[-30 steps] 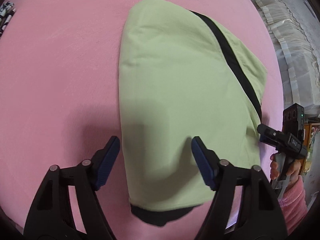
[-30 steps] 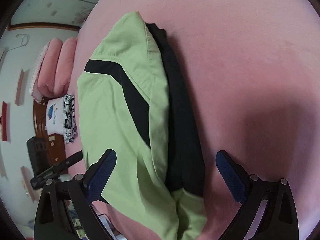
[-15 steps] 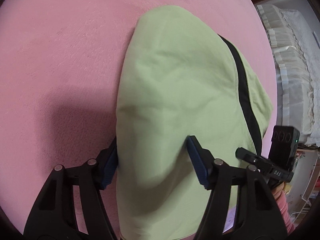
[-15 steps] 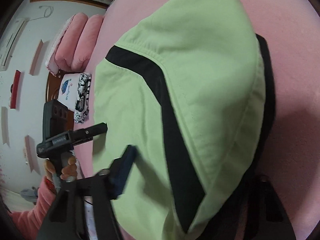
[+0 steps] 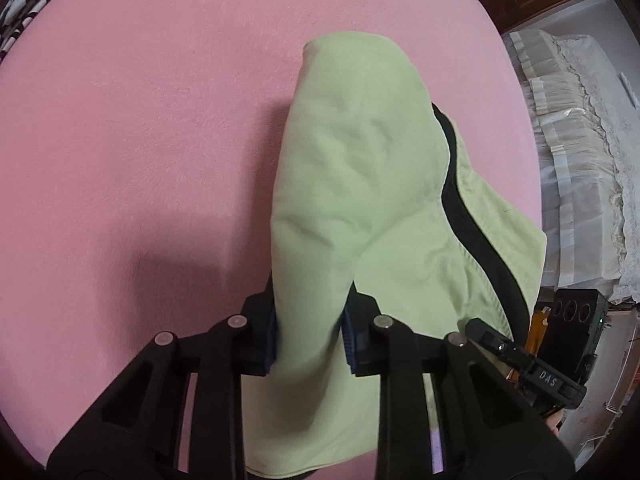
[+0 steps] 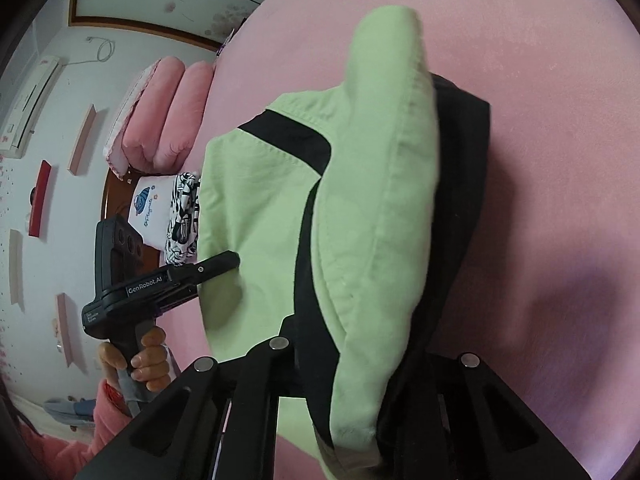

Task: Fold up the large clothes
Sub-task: 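Carry the bundle with both tools onto the black-and-white folded garment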

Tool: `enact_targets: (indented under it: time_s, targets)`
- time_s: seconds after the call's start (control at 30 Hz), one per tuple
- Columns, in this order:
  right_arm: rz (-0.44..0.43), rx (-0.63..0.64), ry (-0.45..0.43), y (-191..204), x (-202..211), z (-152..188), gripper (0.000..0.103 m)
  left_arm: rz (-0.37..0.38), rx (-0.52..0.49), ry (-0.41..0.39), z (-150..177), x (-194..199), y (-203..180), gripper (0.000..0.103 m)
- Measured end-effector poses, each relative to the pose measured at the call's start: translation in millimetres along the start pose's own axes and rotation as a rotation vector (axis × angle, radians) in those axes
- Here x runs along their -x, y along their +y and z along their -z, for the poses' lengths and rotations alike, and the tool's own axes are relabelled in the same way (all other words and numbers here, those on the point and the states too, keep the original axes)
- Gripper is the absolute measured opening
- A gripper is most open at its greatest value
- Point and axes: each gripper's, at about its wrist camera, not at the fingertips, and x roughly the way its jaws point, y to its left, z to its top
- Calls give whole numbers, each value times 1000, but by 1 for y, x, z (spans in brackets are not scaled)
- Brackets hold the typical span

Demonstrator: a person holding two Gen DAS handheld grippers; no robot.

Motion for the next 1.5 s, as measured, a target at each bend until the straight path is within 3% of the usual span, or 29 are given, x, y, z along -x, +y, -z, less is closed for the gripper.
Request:
enact_targets:
  time_s: [0.17,0.37,0.57,0.8,0.9,1.0,1.23,1.33,1.4,1.5]
  targets:
    - [73,71,23,56,8,20,16,47,-3,25,16,30,8,18]
    - [161,121,39,146,-9,50,15,85,-9,117,42,77,42,16]
    - [103,110,33,240,-57,87,15,74,-14,79,24,175,114,16]
    - [-43,152,25,378,-145,100,15,-9,-4,-48,-40,298,218,16]
    - [-82,195,27,438,-186,87,15,-43,-14,-107,-67,374,300,16]
    - [-112,276,7,510,-238,65,15,-84,-34,-174,-110,423,350,16]
    - [-173,363,-54,617,-333,-7,15,-137,-39,-301,-211,480,434,16]
    - [-193,387,-67,635,-370,-43,15,-123,-29,-341,-253,490,472,16]
    - [-221,358,-66,615,-377,-66,15,-105,-16,-355,-280,484,498,16]
    - [-266,275,-62,592,-427,-98,15,-88,-1,-355,-317,454,536,16]
